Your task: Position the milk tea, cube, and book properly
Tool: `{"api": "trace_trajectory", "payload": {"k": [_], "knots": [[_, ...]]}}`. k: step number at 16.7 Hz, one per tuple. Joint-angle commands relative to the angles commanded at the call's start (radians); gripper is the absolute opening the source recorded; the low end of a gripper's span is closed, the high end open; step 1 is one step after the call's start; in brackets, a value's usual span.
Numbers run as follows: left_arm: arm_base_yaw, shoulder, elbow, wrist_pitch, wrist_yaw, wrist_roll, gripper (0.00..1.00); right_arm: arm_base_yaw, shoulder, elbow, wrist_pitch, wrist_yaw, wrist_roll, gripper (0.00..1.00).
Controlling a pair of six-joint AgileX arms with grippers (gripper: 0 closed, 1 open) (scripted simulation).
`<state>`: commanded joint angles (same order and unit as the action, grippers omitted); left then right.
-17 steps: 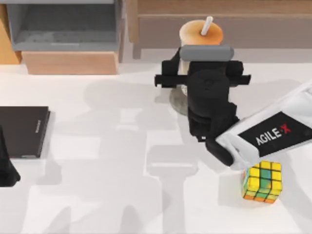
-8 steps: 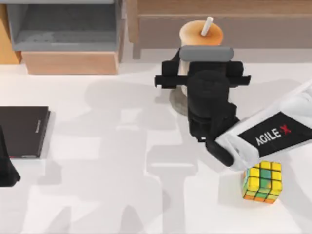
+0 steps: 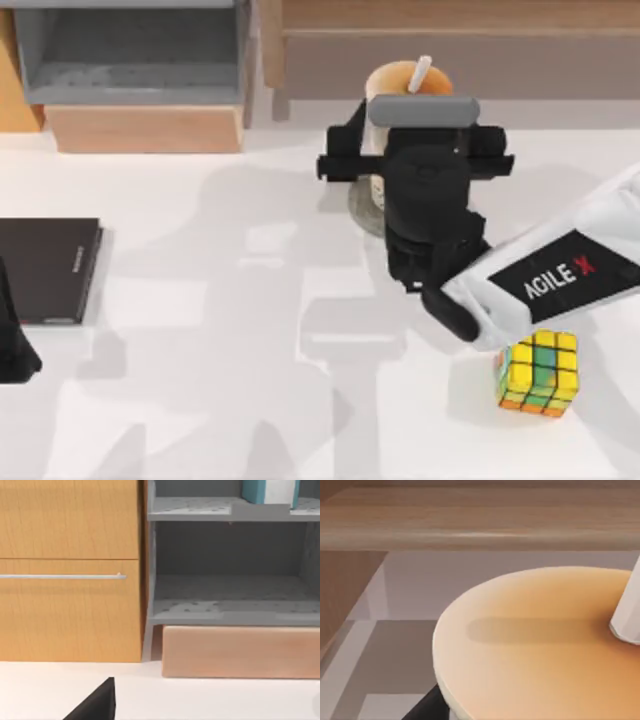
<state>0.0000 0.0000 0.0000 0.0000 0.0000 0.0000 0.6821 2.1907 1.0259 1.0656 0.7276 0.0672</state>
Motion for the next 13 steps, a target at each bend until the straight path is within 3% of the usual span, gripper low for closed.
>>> {"api": "trace_trajectory", "payload": {"k": [13], "knots": [[0.0, 0.0, 0.0, 0.0, 0.0, 0.0, 1.0, 0.035, -0.04, -0.073, 0.032, 0.035, 0.006, 1.0]]}}
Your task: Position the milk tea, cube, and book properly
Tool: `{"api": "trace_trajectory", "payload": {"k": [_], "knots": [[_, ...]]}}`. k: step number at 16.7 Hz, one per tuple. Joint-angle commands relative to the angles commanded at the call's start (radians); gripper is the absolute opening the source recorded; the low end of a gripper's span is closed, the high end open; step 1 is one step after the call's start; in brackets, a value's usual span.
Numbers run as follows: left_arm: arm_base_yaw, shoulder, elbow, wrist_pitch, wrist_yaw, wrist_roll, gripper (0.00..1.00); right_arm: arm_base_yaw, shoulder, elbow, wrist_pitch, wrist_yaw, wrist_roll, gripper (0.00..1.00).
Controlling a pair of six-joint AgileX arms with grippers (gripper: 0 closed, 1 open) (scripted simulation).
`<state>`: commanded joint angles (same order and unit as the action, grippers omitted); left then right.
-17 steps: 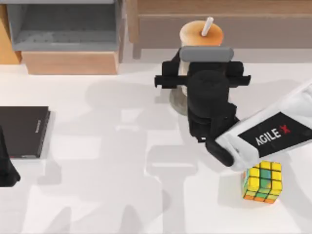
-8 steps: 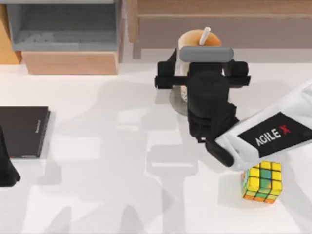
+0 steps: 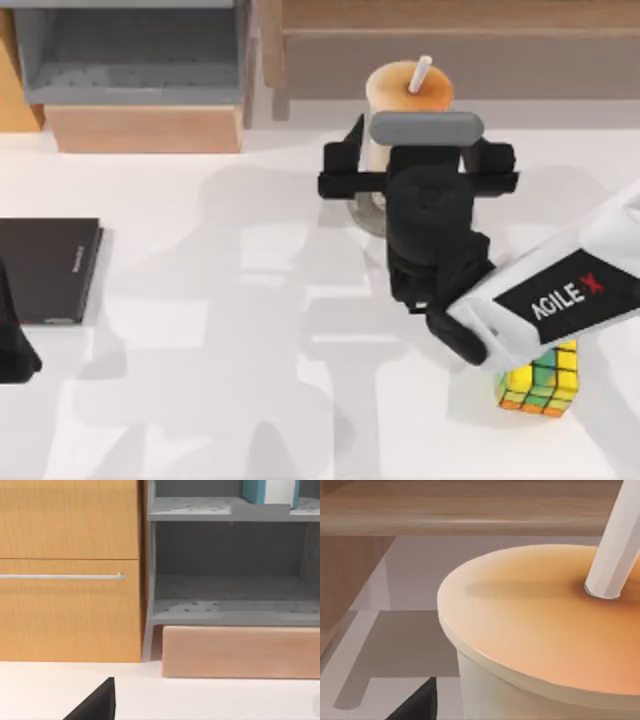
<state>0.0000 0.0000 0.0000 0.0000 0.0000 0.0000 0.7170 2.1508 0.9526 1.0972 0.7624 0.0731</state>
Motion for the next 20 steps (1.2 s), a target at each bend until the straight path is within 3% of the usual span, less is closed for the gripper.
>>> {"api": "trace_trajectory", "payload": {"k": [6, 14, 20], "knots": [[0.0, 0.0, 0.0, 0.0, 0.0, 0.0, 1.0, 0.011, -0.013, -0.029, 0.008, 0.014, 0.002, 1.0], [0.0, 0.0, 0.0, 0.0, 0.0, 0.0, 1.0, 0.047, -0.201, -0.061, -0.153, 0.047, 0.009, 1.0], [0.0, 0.0, 0.0, 0.0, 0.0, 0.0, 1.0, 0.043, -0.211, -0.056, -0.166, 0.044, 0.016, 1.0]]}}
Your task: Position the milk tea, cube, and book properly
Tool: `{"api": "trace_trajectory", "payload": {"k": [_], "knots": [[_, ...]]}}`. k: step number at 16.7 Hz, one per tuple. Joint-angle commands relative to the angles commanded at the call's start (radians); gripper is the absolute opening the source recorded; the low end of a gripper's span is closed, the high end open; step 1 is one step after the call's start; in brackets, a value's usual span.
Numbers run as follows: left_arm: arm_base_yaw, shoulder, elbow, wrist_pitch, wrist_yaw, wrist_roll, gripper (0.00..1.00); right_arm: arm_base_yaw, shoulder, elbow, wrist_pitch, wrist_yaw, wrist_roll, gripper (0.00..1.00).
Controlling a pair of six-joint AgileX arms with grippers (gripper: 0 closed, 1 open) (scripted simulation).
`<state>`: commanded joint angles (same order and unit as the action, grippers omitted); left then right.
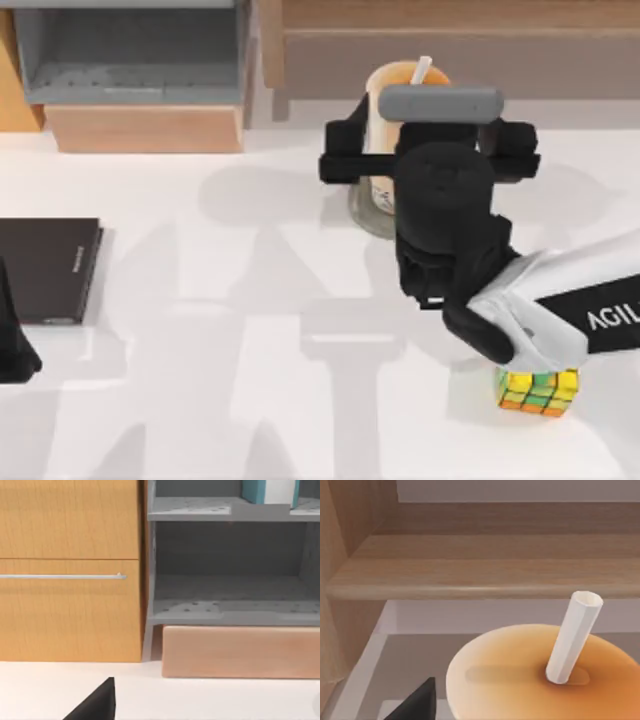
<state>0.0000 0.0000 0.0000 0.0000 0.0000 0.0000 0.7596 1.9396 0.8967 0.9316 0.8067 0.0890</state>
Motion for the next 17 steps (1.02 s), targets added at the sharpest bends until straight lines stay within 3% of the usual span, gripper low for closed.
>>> {"api": "trace_trajectory", "payload": {"k": [4, 8, 17], "knots": [[0.0, 0.0, 0.0, 0.0, 0.0, 0.0, 1.0, -0.015, -0.065, 0.021, -0.119, -0.049, 0.087, 1.0], [0.0, 0.0, 0.0, 0.0, 0.0, 0.0, 1.0, -0.047, -0.161, 0.063, -0.389, -0.15, 0.228, 1.0], [0.0, 0.0, 0.0, 0.0, 0.0, 0.0, 1.0, -0.15, -0.28, 0.192, -1.392, -0.515, 0.512, 1.0]]}}
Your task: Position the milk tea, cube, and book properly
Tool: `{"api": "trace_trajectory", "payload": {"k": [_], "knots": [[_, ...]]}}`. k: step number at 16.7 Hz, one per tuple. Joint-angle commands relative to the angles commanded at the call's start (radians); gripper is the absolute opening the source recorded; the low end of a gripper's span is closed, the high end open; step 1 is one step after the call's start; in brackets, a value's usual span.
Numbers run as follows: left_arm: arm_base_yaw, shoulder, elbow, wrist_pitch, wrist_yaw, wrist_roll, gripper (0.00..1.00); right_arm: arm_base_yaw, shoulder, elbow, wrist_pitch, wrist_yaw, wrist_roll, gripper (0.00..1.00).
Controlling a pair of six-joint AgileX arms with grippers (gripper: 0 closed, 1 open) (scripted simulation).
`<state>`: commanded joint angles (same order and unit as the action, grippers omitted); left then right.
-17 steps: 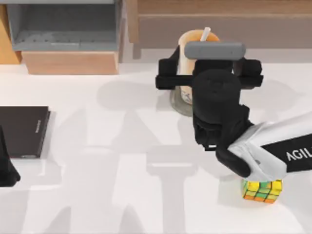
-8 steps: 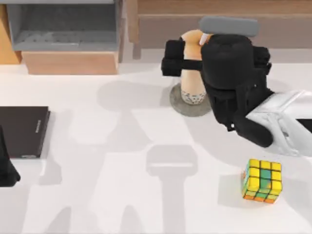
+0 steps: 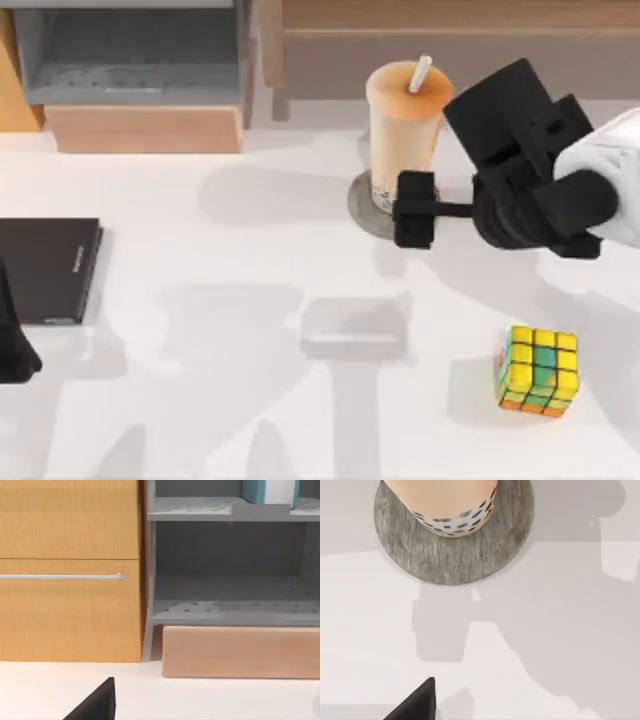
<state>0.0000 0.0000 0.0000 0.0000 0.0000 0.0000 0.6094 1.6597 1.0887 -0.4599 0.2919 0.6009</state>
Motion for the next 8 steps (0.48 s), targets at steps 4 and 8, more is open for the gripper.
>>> {"api": "trace_trajectory", "payload": {"k": [4, 8], "knots": [[0.0, 0.0, 0.0, 0.0, 0.0, 0.0, 1.0, -0.059, -0.004, 0.051, -0.378, -0.159, 0.061, 1.0], [0.0, 0.0, 0.0, 0.0, 0.0, 0.0, 1.0, -0.101, 0.004, 0.092, -0.59, -0.265, 0.085, 1.0]]}}
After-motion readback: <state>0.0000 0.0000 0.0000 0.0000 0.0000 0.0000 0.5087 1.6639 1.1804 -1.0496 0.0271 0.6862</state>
